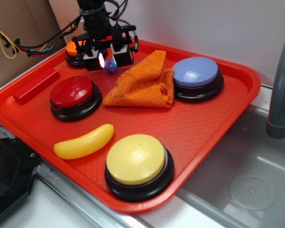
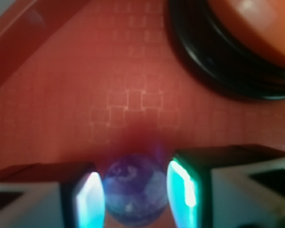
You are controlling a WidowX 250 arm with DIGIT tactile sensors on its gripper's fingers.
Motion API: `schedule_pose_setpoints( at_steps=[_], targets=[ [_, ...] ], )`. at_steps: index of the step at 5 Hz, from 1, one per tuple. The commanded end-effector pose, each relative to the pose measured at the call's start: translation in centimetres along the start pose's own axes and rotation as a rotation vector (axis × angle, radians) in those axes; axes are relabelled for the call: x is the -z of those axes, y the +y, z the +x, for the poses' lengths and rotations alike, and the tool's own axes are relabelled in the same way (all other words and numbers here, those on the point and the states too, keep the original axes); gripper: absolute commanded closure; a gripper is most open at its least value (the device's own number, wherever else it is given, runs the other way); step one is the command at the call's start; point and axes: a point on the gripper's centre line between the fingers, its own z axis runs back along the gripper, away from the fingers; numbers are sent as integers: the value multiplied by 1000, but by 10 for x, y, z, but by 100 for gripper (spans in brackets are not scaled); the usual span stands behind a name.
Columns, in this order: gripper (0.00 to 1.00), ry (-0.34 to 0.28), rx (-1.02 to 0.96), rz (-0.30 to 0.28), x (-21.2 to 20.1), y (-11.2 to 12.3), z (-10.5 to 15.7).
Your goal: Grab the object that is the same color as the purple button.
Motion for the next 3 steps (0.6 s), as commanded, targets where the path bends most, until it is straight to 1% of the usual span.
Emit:
schedule_pose_setpoints(
  at_steps=[1, 2, 3],
  targets=[
    [100, -46, -39, -21, -20, 9, 12],
    [100, -102, -51, -34, -59, 1, 14],
    [100, -119, 55, -80, -109, -17, 0]
  ],
)
